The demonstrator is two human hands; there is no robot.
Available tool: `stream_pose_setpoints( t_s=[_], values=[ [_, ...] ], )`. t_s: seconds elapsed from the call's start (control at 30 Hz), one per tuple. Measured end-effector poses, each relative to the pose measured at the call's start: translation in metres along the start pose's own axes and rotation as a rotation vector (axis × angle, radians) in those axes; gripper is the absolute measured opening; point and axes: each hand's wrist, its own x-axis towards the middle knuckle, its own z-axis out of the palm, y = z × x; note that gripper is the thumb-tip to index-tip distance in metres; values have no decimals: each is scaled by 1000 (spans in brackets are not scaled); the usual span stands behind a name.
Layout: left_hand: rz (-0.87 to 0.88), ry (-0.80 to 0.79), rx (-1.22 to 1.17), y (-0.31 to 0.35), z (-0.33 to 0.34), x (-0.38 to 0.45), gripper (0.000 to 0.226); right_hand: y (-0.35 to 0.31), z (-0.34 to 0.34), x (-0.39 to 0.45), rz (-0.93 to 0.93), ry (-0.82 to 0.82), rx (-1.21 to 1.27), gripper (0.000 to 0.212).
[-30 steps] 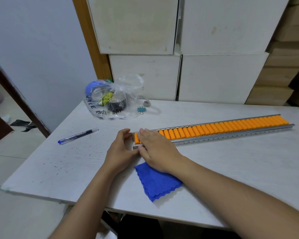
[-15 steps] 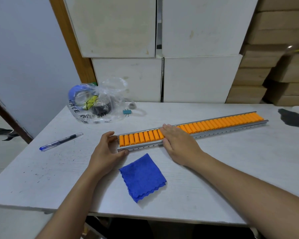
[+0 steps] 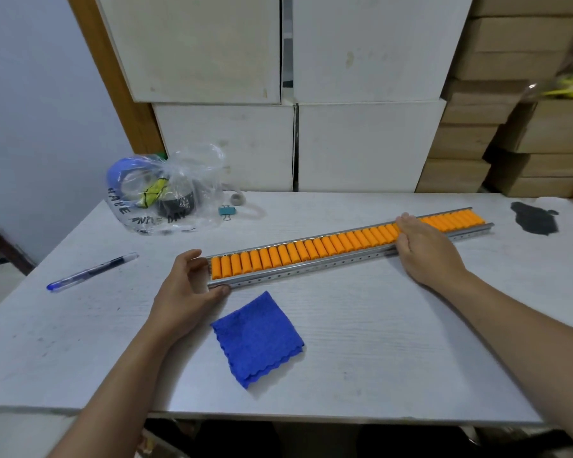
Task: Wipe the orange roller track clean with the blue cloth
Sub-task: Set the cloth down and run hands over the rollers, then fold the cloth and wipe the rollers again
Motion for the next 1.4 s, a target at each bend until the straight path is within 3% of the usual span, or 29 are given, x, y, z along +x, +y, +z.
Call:
stream_pose_setpoints(
  t_s=[0.13,0.27,0.53,0.6,0.67,0.77,0.83,0.93,1.03,1.13,1.23,1.3,1.4],
  values=[
    [11,-2,0,-3,0,1,80,34,-7,8,172,3,-46,44],
    [32,-1,18,-5,-1,2,78,59,-17,17,301,105,-85,32],
    [31,-3,10,-3,1,2,82,89,-15,28,477,33,-220,59],
    [22,-8,1,-3,1,2,81,61,-14,22,359,106,-134,59],
    [14,-10,-3,-4,0,2,81,9,-13,4,161,99,102,46],
    [13,-16,3,-4,0,1,79,-79,-18,-40,-182,-190,331,41],
    [14,-13,7,-3,1,0,79,-123,-20,-69,-425,-408,351,46],
    [19,-7,18,-2,1,-1,79,-164,-15,-91,-714,-545,279,68],
    [22,-13,31,-2,0,-1,80,-180,-3,-91,-782,-579,247,74],
    [20,-15,41,0,0,-1,82,-186,3,-88,-785,-476,291,50],
    [8,-9,33,0,0,0,86,-194,6,-81,-588,-505,441,30],
    [9,-9,10,-2,0,2,86,-204,-3,-69,-276,-523,831,15],
    [7,12,13,-4,1,3,79,-219,-21,-46,183,-514,1311,20]
  ],
)
